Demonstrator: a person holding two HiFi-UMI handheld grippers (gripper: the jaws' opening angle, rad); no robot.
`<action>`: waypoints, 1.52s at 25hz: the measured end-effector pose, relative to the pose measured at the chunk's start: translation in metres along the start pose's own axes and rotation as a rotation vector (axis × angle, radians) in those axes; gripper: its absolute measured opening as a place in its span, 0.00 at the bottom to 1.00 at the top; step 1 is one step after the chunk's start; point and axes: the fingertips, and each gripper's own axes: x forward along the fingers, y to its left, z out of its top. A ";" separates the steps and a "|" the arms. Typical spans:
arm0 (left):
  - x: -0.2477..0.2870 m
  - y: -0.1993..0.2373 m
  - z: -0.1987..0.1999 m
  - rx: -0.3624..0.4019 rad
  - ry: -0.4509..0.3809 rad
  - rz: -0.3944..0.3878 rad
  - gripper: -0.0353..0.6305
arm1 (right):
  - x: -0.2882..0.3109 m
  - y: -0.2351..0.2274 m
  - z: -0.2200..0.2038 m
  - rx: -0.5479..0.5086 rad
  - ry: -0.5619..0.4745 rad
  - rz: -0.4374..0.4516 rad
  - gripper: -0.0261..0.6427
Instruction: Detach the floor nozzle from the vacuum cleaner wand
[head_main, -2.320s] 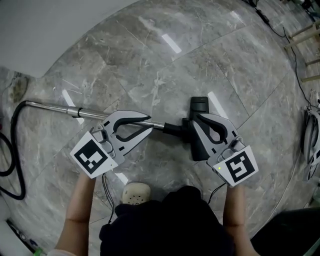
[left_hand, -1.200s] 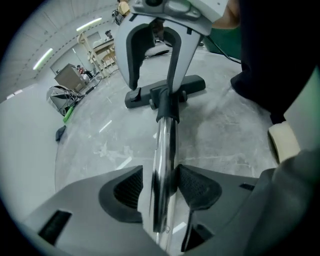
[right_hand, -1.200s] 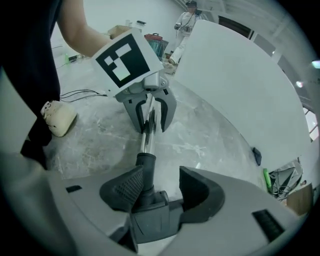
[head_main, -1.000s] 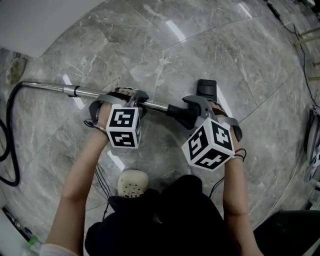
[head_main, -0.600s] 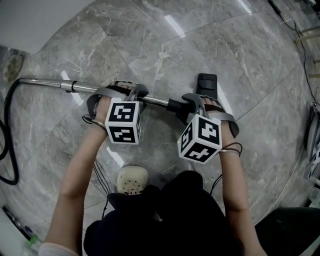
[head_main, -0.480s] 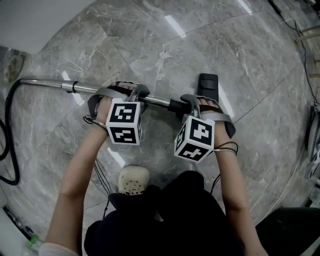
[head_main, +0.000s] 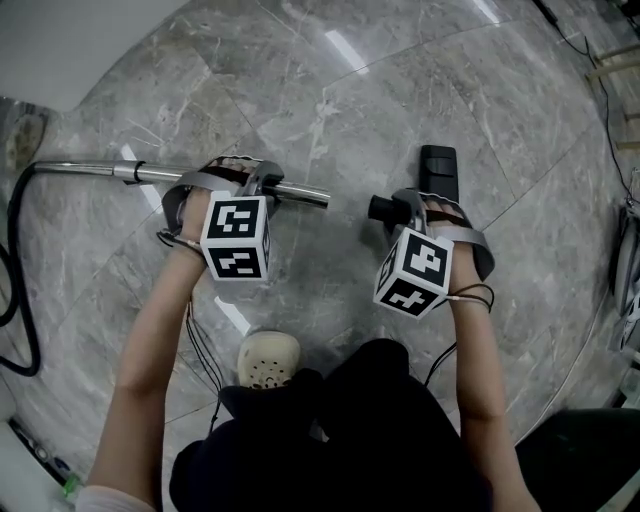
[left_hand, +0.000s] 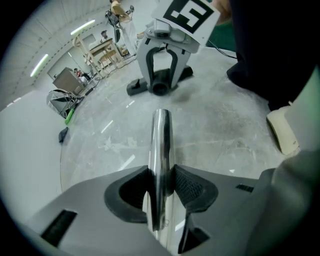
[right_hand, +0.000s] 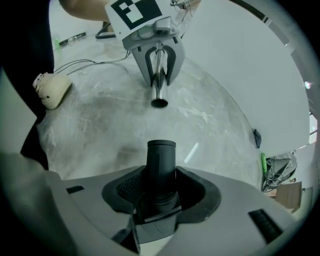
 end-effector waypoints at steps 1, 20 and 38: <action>0.000 0.002 -0.006 -0.005 0.012 0.001 0.29 | -0.002 -0.004 -0.016 0.012 0.017 -0.002 0.32; -0.011 -0.011 0.038 -0.143 -0.243 -0.035 0.38 | -0.029 -0.008 -0.028 0.068 -0.092 -0.048 0.36; -0.095 0.052 0.079 -0.794 -0.997 0.138 0.07 | -0.126 -0.063 -0.027 1.055 -0.998 -0.187 0.06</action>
